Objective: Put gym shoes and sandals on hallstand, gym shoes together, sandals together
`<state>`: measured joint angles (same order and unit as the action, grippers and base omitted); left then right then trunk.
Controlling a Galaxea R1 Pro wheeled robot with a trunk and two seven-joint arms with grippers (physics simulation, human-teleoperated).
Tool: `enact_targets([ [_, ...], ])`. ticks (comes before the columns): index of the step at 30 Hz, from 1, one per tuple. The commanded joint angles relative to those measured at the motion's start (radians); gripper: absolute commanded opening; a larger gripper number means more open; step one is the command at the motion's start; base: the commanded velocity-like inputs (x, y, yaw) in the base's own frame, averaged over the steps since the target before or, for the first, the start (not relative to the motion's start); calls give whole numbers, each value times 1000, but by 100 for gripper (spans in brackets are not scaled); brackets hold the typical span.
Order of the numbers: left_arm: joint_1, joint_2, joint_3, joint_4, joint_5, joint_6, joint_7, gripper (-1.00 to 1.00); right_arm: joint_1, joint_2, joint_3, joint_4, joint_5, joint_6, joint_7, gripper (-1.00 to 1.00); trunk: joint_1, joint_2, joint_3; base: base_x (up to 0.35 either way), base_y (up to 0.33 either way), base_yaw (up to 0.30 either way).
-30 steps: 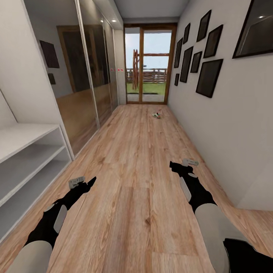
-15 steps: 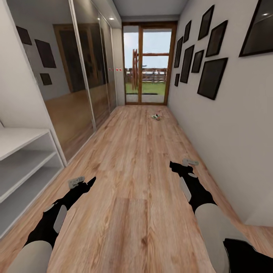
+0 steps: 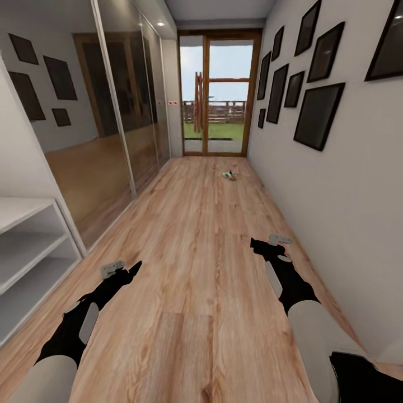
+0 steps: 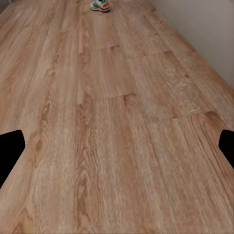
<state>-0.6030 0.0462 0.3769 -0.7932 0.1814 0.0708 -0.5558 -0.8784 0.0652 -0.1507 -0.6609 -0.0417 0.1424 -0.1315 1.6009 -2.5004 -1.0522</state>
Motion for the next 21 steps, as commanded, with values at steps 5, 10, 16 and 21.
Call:
enact_targets([
  [5,-1,0,2,0,9,7,-6,100,0,1,-2,-2,-4,5,-2,100,0,0,-1,348,-92,0],
  [10,-1,0,2,0,9,7,-6,100,0,1,-2,-2,-4,5,-2,100,0,0,-1,349,-77,0],
  [16,-1,0,2,0,9,7,-6,100,0,1,-2,-2,-4,5,-2,100,0,0,-1,348,-70,0],
  [21,-1,0,2,0,9,7,-6,100,0,1,-2,-2,-4,5,-2,100,0,0,-1,349,-62,0],
])
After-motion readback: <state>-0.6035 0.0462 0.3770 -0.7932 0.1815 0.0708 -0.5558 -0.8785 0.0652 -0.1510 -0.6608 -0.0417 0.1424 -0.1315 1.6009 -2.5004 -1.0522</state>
